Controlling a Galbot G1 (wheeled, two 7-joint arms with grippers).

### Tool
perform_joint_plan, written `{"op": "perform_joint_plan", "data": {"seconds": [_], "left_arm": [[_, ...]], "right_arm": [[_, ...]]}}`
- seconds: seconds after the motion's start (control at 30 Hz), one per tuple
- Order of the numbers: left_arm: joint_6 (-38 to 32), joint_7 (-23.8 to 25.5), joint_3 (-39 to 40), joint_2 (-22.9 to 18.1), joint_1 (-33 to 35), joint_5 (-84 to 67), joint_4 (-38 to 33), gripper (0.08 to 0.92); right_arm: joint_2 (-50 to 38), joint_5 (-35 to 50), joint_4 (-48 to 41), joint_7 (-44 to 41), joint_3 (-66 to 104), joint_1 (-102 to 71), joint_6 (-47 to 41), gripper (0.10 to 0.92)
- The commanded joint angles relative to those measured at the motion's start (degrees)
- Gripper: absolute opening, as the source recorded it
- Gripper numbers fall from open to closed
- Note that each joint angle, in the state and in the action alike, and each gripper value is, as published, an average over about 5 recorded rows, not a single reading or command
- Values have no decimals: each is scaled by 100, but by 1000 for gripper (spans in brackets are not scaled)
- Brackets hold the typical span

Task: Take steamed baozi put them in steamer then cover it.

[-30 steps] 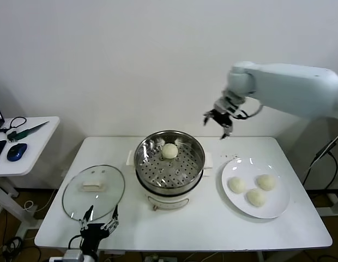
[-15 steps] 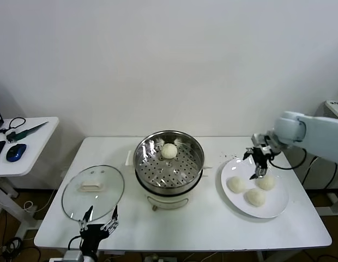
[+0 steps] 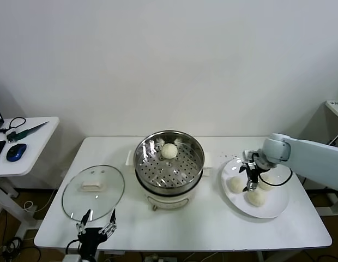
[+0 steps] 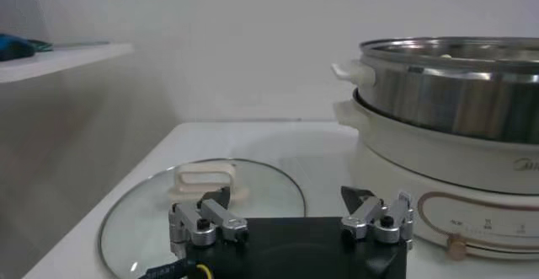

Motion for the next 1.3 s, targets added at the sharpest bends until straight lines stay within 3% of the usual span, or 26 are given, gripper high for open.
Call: {"op": "perform_joint_plan", "data": {"seconds": [0.03,0.33,0.6,0.83,0.97,1.17,1.3], "left_arm": [[-7,0,7,-12,14,21,2,823],[-5,-3,3,-38,-9,34,9,823],[-18,-5,13,-50,28,45,-33,823],[-21,-1,52,-28,63,72,-106,823],[-23,3,76,-7,75,82,-146,823],[7,12,119,-8,54,90,-218,823],[13,15,136,-7,54,88,-270,823]], "right_arm": [[277,-133,-349,77,373,-532,-150,823],[356,-168,-433,22,402,-443,-104,708],[182,105,-121,-230,3,441,-44,671],[349,1107,465,-842,-2045,3372,238,670],[629,1961,1003,-955,-2341,4523,144,670],[1342,3087,1920,-292,-1719,4870,-503,670],[2078,3481,2018,188,-1106,4327,-949,670]]}}
